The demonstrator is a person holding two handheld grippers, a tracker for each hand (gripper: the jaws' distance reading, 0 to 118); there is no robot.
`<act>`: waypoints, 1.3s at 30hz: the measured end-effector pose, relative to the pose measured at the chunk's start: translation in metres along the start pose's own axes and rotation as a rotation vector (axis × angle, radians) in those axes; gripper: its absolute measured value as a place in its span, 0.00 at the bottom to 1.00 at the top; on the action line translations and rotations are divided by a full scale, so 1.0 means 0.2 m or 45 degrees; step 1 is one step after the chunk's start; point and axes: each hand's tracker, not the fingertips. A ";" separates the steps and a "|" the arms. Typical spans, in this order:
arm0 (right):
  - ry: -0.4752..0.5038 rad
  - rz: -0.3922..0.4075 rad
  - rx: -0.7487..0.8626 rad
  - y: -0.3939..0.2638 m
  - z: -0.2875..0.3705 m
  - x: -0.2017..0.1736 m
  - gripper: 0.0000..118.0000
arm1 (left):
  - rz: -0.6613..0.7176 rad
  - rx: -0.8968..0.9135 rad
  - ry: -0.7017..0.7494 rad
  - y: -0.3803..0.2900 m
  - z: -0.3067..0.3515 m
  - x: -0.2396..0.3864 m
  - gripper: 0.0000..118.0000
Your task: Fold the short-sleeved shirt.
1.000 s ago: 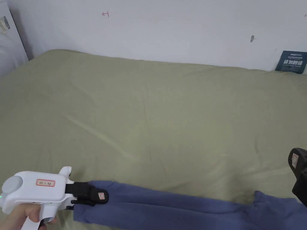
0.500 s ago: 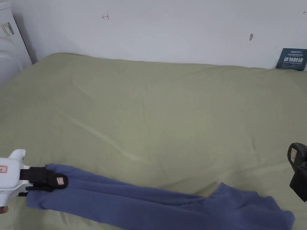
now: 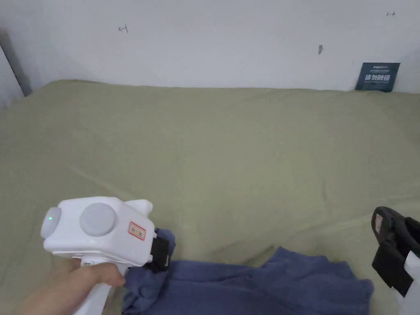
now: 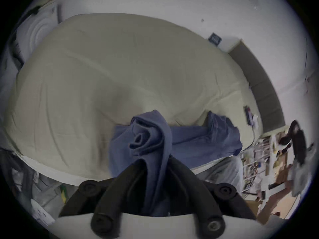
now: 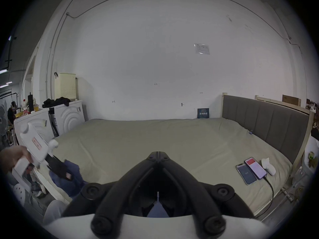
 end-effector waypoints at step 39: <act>0.009 -0.010 -0.108 -0.04 -0.04 -0.03 0.01 | 0.073 0.102 -0.542 -0.11 -0.20 -0.09 0.00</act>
